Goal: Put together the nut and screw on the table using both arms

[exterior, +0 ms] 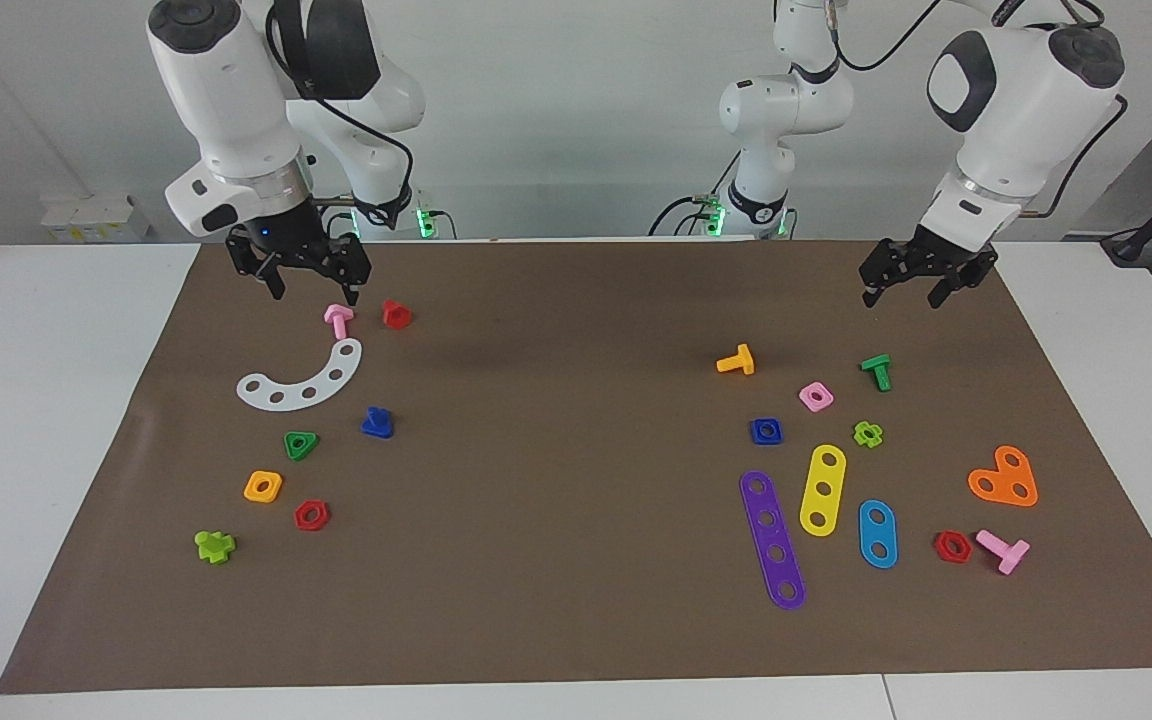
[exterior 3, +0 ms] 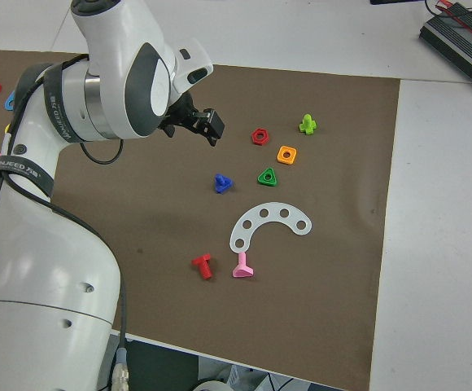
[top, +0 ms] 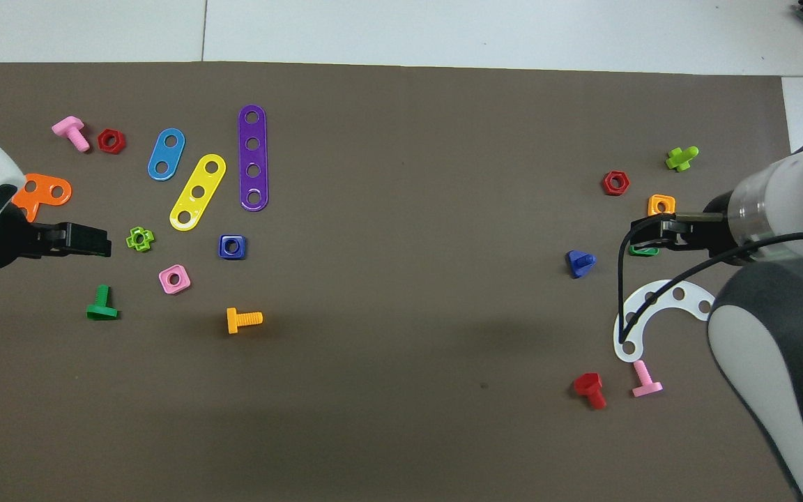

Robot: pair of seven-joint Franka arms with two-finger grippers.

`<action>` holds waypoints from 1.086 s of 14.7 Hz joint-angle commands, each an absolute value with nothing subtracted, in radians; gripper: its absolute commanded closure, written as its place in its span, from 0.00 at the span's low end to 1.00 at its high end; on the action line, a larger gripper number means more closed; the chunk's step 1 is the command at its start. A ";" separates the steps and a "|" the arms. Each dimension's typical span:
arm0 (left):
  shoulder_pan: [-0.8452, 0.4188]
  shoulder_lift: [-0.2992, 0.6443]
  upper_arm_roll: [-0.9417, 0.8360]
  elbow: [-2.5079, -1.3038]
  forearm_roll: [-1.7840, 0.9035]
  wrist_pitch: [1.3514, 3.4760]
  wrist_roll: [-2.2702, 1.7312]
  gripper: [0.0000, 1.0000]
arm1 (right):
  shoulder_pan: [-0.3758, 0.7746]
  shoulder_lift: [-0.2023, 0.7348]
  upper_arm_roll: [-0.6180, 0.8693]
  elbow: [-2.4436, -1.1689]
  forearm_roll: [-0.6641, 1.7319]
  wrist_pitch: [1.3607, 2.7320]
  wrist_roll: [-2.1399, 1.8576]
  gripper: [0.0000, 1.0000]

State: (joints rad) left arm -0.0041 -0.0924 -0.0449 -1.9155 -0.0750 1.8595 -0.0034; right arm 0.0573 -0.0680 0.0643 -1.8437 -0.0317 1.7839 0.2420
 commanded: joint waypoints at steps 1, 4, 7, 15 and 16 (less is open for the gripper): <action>-0.092 -0.042 -0.034 -1.962 -0.089 2.000 -0.118 0.01 | 0.026 -0.112 0.064 -1.957 -0.012 1.861 0.166 0.00; -0.161 0.041 -0.034 -2.000 -0.089 2.164 -0.152 0.01 | 0.012 -0.089 0.063 -2.017 -0.014 1.980 0.164 0.00; -0.176 0.046 -0.034 -2.091 -0.087 2.264 -0.143 0.02 | 0.014 -0.029 0.064 -2.026 -0.014 2.037 0.166 0.01; -0.241 0.178 -0.032 -2.141 -0.077 2.396 -0.130 0.09 | 0.057 0.123 0.066 -2.037 -0.014 2.193 0.153 0.01; -0.241 0.189 -0.031 -2.141 -0.075 2.396 -0.130 0.11 | 0.060 0.129 0.066 -2.057 -0.014 2.232 0.153 0.01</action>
State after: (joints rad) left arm -0.2292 0.1763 -0.0484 -2.1339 -0.0780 2.3748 -0.1432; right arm 0.0531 0.1187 0.0655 -2.0281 -0.0317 2.1743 0.1922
